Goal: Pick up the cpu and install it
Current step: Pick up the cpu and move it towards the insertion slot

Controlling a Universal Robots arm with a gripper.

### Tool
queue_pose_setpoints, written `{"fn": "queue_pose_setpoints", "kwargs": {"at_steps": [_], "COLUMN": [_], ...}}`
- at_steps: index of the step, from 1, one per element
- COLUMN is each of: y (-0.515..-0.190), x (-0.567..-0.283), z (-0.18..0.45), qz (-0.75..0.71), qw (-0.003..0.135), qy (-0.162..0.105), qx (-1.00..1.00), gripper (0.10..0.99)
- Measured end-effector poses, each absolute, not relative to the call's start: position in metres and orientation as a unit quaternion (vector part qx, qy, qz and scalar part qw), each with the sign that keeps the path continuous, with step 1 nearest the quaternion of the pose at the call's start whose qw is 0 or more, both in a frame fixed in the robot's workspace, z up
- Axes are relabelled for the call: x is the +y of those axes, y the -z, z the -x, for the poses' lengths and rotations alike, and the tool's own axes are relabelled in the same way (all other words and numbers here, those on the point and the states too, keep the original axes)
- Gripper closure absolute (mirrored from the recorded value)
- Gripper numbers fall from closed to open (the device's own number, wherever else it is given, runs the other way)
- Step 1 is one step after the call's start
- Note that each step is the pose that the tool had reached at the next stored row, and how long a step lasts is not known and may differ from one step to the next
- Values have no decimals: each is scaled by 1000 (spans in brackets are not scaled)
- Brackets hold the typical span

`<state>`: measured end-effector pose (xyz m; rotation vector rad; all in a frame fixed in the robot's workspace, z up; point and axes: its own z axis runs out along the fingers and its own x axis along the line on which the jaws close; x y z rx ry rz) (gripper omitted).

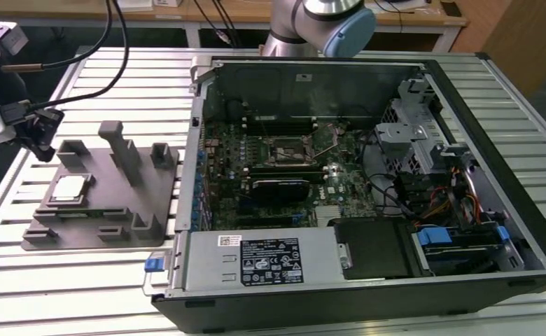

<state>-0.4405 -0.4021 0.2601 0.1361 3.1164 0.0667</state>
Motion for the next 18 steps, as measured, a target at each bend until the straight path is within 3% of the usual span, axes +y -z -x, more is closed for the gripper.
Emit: {"fn": "queue_pose_setpoints", "kwargs": {"at_steps": [18], "y": [-240], "x": [-407], "z": [434], "qz": [-44], "qw": [6], "qy": [-20], "qx": [999], "gripper": [980]}}
